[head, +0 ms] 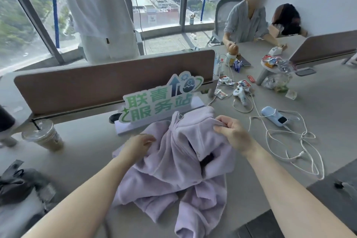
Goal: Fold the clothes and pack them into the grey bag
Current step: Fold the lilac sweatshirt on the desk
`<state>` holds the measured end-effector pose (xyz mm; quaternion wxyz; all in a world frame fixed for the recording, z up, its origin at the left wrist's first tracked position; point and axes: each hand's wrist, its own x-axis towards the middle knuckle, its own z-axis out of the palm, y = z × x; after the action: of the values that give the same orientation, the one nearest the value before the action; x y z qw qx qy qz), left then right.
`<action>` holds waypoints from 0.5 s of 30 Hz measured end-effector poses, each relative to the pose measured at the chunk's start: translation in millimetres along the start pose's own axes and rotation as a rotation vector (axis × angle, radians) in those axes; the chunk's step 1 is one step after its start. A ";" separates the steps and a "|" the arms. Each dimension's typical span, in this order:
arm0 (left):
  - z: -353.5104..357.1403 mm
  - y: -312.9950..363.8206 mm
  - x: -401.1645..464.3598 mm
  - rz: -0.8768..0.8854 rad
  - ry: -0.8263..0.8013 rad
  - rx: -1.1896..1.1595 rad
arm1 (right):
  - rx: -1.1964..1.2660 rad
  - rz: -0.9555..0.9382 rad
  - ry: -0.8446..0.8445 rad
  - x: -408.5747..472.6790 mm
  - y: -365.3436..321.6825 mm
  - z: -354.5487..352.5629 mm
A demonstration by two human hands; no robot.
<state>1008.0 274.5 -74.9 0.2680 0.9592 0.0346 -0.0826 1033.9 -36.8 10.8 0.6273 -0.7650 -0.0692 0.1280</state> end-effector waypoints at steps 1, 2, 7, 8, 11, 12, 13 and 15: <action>3.8 6.1 0.3 0.052 0.028 0.075 | 0.040 0.016 0.006 -3.5 0.7 -2.6; 7.4 13.2 0.0 0.095 0.042 0.120 | 0.074 0.022 0.013 -7.4 1.0 -3.9; 20.4 36.8 0.4 0.065 -0.306 -0.305 | 0.185 0.008 0.093 -22.0 -1.5 -5.5; 22.3 36.9 1.8 0.032 -0.366 -0.399 | 0.192 0.002 0.110 -23.7 -3.4 -6.0; 23.9 37.1 7.2 -0.166 -0.438 -0.605 | 0.193 -0.006 0.152 -26.7 -10.4 -7.4; 19.3 41.8 4.2 -0.180 -0.456 -0.600 | 0.196 -0.020 0.176 -26.9 -12.7 -8.0; 14.8 47.9 1.2 -0.181 -0.468 -0.587 | 0.195 -0.032 0.210 -26.3 -14.1 -9.1; 7.2 52.6 -2.2 -0.200 -0.451 -0.639 | 0.193 -0.057 0.278 -25.1 -17.7 -12.3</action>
<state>1010.6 225.8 -53.8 0.5441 0.7774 0.0923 -0.3018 1014.3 -51.5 33.0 0.7049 -0.7092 0.0092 0.0092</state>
